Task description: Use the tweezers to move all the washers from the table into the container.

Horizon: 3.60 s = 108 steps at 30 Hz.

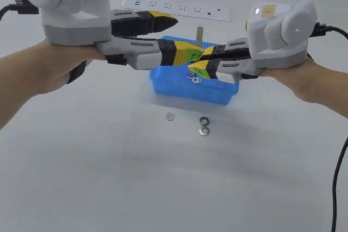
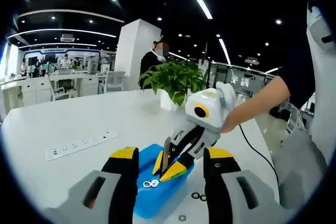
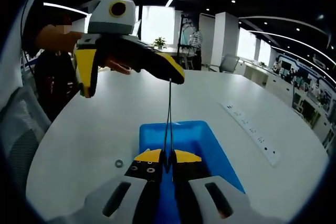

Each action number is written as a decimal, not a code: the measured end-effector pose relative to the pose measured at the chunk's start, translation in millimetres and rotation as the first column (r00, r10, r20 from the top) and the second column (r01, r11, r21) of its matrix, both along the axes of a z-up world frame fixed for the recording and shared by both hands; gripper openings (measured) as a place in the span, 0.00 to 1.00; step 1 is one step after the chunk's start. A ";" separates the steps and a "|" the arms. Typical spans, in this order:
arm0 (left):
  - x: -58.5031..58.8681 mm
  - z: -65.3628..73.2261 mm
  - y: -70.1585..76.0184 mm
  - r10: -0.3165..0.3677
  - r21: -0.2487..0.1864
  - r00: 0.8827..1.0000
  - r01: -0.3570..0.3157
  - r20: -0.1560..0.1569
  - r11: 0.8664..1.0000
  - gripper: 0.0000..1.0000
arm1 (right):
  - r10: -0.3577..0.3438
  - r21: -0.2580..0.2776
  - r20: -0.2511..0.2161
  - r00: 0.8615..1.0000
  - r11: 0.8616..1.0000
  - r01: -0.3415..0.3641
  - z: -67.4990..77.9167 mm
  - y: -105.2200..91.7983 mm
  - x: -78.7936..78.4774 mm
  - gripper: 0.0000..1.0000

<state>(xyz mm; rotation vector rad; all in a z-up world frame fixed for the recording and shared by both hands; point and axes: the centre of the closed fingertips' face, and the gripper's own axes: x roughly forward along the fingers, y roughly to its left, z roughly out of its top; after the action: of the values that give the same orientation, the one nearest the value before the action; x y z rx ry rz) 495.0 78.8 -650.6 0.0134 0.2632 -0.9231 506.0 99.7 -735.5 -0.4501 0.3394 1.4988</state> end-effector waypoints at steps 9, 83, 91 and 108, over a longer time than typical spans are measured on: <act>4.6 -0.5 -11.8 -0.102 0.064 0.994 0.100 0.039 0.993 0.23 | 0.058 -0.009 0.011 0.998 0.998 -0.058 2.2 2.2 -10.3 0.08; -61.5 7.5 9.7 -0.120 0.221 0.980 0.082 0.161 0.972 0.04 | -0.175 0.028 -0.065 0.982 0.984 0.177 -1.1 -88.5 -111.9 0.73; -76.0 -7.9 0.9 -0.128 0.232 0.979 0.089 0.156 0.969 0.04 | -0.199 0.021 -0.067 0.978 0.979 0.201 -5.0 -99.8 -118.7 0.79; -84.6 -25.8 2.5 -0.127 0.207 0.982 0.097 0.137 0.973 0.04 | -0.193 0.006 -0.123 0.973 0.981 0.195 -17.1 -96.8 -145.0 0.98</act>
<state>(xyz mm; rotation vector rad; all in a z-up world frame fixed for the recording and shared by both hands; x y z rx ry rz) 410.4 81.3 -676.3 0.2849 0.2161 -0.9999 361.0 3.0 -752.6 -0.3023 0.4531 1.3395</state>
